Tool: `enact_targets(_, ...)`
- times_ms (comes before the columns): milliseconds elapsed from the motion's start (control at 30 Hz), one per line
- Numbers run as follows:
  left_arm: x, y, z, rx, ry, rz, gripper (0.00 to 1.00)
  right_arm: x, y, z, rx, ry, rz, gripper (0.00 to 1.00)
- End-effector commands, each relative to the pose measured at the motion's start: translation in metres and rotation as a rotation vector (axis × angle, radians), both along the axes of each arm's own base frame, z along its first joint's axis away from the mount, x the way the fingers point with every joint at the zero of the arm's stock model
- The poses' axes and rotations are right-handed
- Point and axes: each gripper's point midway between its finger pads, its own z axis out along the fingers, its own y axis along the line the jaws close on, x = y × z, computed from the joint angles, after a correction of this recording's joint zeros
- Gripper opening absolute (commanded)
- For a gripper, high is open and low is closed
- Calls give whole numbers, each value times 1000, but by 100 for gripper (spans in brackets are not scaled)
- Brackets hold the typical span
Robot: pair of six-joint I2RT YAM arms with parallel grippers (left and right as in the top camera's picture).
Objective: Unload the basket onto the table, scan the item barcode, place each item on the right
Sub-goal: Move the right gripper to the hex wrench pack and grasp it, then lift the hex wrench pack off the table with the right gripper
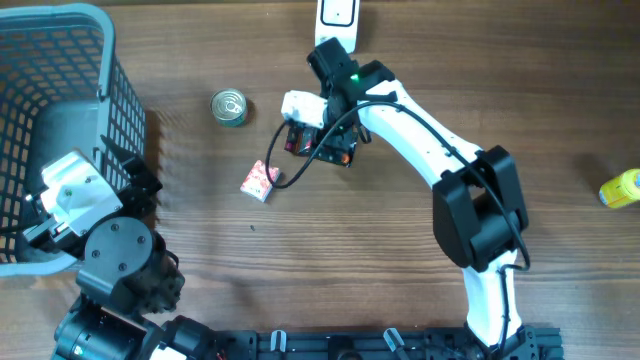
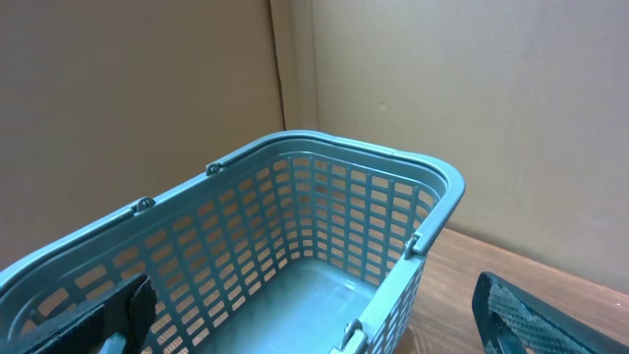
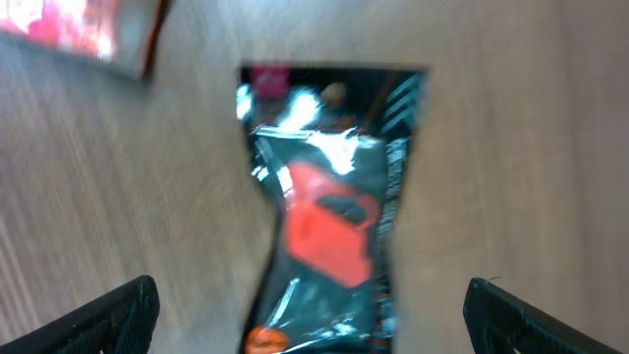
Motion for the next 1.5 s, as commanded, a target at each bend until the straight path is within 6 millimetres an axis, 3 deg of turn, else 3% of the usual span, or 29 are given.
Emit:
enact_targets(0,-3,3,5,-5,-14,20,100,2,0,-2,9,9,39,100)
enact_targets(200,-3,4,3,0,-4,20,100,0,-1,-4,93,71,46,100)
enact_targets(633,-4,4,-2,18,32,20,100,5,0,-51,90,114,76,100)
enact_targets(967,-4,4,-2,18,32,20,100,2,-2,-82,65,150,90,94)
enact_targets(1467,-4,4,-2,18,32,20,100,8,-10,-94,-8,124,61,63)
